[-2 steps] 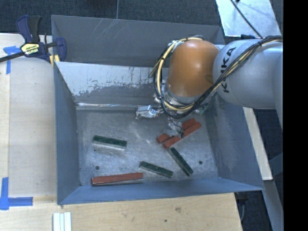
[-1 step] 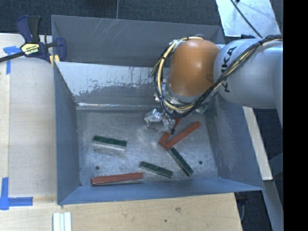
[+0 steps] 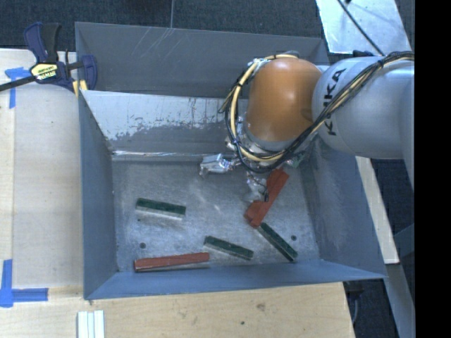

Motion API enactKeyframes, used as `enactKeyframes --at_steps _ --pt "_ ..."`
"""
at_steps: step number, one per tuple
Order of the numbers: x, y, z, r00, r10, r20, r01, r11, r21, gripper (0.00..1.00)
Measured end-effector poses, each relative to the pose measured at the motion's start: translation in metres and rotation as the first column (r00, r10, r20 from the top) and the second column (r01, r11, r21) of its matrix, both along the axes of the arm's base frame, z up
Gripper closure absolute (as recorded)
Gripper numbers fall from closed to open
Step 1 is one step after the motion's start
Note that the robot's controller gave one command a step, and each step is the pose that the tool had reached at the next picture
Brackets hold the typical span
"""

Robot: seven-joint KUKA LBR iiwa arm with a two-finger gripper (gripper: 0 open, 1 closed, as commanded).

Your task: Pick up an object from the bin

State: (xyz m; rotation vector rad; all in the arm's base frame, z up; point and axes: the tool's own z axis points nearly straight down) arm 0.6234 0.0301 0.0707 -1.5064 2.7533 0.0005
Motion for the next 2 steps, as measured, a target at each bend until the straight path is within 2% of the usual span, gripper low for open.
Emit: enactKeyframes --at_steps 1,2 --pt "-0.043 0.006 0.108 0.99 -0.141 0.007 0.141 0.99 0.002 0.0" --pt "-0.027 -0.019 0.109 0.986 -0.169 0.004 0.169 0.986 0.0 0.0"
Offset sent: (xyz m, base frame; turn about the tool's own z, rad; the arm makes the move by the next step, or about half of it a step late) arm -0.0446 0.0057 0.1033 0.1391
